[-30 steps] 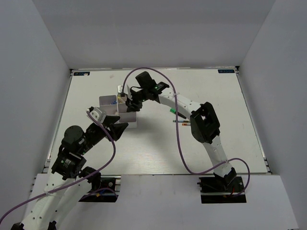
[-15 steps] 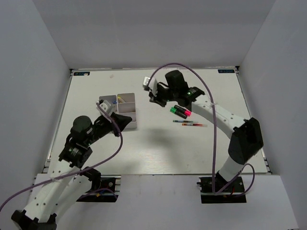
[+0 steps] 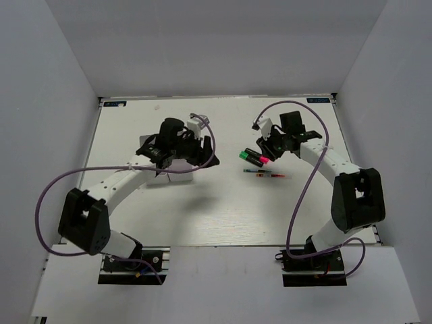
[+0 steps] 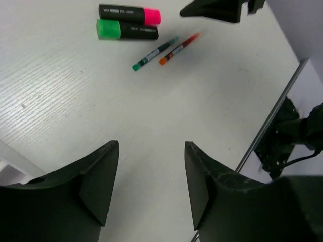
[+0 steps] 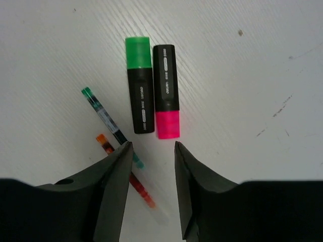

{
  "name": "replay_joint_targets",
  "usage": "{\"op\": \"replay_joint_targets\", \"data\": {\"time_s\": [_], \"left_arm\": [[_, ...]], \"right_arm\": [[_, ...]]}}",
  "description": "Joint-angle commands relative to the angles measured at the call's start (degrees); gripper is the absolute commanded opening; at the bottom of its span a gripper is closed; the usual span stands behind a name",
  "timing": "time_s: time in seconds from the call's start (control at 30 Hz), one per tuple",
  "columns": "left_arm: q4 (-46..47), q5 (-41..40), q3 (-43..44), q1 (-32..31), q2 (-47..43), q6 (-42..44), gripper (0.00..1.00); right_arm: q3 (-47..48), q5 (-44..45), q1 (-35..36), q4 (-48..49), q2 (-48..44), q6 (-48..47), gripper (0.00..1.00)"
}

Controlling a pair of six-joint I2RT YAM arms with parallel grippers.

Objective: Sort the stationery into containers
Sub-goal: Pick up the pen from the center of the board.

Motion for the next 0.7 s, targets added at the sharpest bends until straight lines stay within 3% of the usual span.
{"op": "replay_joint_targets", "data": {"time_s": [0.0,0.03,0.1,0.13,0.17,0.3,0.43,0.5,0.67], "left_arm": [[-1.7,0.3,6.0,-2.4,3.6,-1.0,0.67],[-2.4,-0.3,7.3,-2.4,5.2,-1.0,0.67],[-3.8,-3.4,12.1,-4.6,11.1,-1.0,0.68],[-5.3,-4.8,15.5,-5.3,13.4,-1.7,0.68],[-5.8,-6.3,17.1,-5.9,15.7,-2.7,0.6],[-7.8,-15.3,24.6,-8.2,26.7,-13.7,0.41],[-12.6,-21.3,35.3,-10.3,37.8,-27.9,0.46],[-17.6,-27.5,42.0,-11.8,40.9,-31.0,0.52],[-25.3,-37.3,54.7,-14.4,48.0,-33.5,0.54]], "right_arm": [[2.2,-2.5,-2.7,-5.2,0.0,-7.6,0.45],[2.3,-2.8,-3.1,-5.5,0.6,-8.1,0.43],[1.9,-4.2,-4.8,-5.5,1.3,-8.4,0.26],[1.8,-4.7,-5.3,-5.2,1.3,-8.4,0.16],[1.6,-6.7,-5.6,-4.9,1.4,-8.2,0.0],[0.6,-9.9,-8.2,-3.2,-0.3,-4.2,0.0],[-2.6,-13.9,-11.3,-1.0,-3.7,-2.3,0.0],[-4.6,-15.7,-12.0,0.8,-6.5,-1.7,0.0],[-8.2,-19.2,-14.7,3.4,-8.8,-1.7,0.0]]}}
